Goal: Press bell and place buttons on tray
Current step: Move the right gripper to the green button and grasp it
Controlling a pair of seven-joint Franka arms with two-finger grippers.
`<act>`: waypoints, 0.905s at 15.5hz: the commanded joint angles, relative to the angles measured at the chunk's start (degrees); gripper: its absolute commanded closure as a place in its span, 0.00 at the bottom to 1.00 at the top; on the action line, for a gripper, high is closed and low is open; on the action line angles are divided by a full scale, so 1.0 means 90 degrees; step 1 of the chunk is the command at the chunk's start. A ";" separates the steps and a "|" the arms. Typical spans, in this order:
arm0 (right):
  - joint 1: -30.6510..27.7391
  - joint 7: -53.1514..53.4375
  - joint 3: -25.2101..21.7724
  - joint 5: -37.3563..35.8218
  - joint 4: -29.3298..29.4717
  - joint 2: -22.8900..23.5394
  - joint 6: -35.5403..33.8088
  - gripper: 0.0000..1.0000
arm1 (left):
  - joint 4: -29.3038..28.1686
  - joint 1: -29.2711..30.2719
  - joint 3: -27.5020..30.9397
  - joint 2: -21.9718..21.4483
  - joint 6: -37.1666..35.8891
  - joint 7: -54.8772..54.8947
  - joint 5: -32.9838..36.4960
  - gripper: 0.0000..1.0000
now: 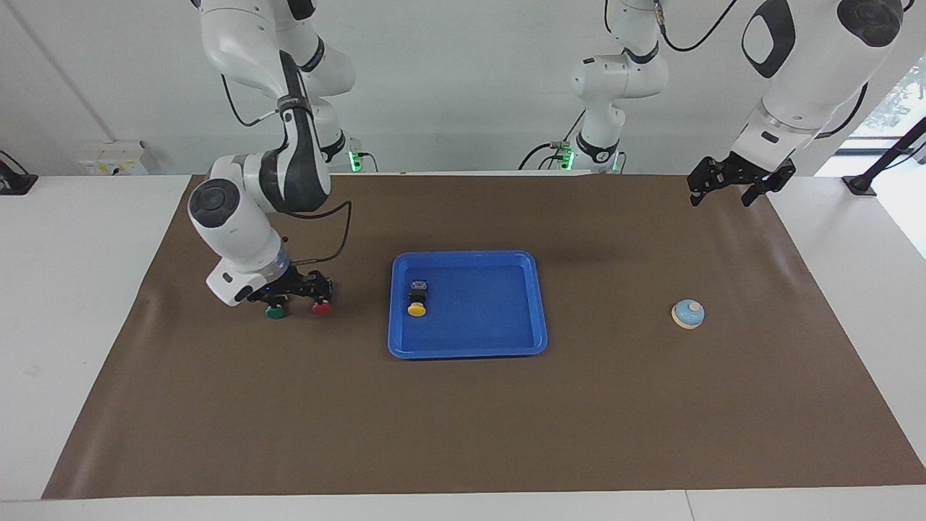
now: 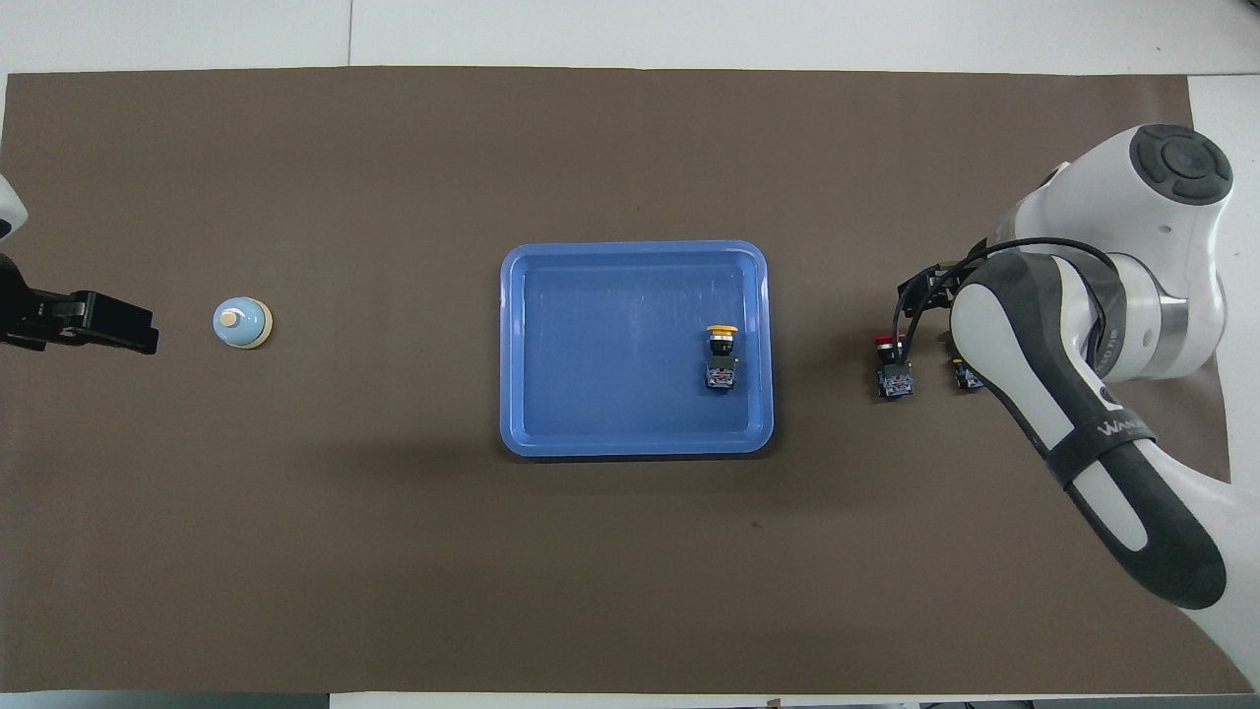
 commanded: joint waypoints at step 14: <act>-0.0538 -0.0313 0.0077 -0.0460 -0.1665 -0.0505 0.1069 0.00 | -0.0038 0.0013 -0.0010 -0.0100 0.0019 -0.0061 0.0045 0.00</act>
